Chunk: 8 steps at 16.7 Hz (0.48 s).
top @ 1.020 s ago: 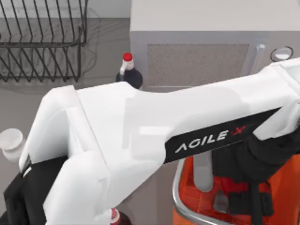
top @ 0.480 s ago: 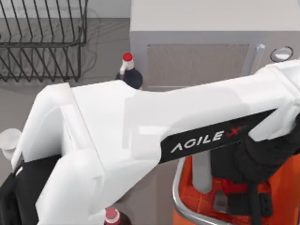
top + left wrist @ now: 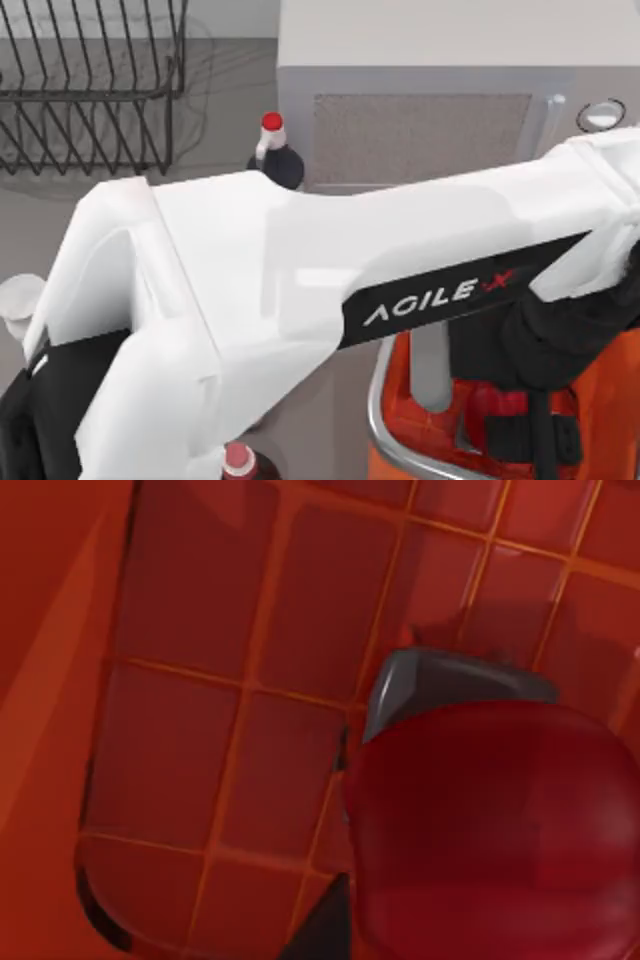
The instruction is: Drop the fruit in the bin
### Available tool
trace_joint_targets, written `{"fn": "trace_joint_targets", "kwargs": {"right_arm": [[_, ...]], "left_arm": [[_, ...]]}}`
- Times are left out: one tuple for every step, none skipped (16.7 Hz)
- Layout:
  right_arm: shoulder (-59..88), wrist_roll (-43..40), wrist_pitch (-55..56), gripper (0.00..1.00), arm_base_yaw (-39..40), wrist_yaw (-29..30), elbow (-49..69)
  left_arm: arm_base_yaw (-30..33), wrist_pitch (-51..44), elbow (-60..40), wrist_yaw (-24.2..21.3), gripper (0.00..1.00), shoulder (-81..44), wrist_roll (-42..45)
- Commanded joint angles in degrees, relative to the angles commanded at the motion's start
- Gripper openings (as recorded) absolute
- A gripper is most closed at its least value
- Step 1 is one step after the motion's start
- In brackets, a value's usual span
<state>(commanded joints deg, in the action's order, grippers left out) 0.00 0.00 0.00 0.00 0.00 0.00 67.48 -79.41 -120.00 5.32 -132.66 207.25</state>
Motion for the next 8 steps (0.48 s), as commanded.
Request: {"fn": "trace_joint_targets", "kwargs": {"right_arm": [[0.00, 0.00, 0.00, 1.00, 0.00, 0.00, 0.00], [0.00, 0.00, 0.00, 1.00, 0.00, 0.00, 0.00], [0.00, 0.00, 0.00, 1.00, 0.00, 0.00, 0.00], [0.00, 0.00, 0.00, 1.00, 0.00, 0.00, 0.00], [0.00, 0.00, 0.00, 1.00, 0.00, 0.00, 0.00], [0.00, 0.00, 0.00, 1.00, 0.00, 0.00, 0.00], [0.00, 0.00, 0.00, 1.00, 0.00, 0.00, 0.00], [0.00, 0.00, 0.00, 1.00, 0.00, 0.00, 0.00]], "left_arm": [[0.00, 0.00, 0.00, 0.00, 0.90, 0.00, 0.00], [0.00, 0.00, 0.00, 0.00, 0.98, 0.00, 0.00], [0.00, 0.00, 0.00, 0.00, 1.00, 0.00, 0.00], [0.00, 0.00, 0.00, 0.00, 1.00, 0.00, 0.00], [0.00, 0.00, 0.00, 0.00, 1.00, 0.00, 0.00], [0.00, 0.00, 0.00, 0.00, 1.00, 0.00, 0.00], [0.00, 0.00, 0.00, 0.00, 1.00, 0.00, 0.00], [0.00, 0.00, 0.00, 0.00, 1.00, 0.00, 0.00]]}}
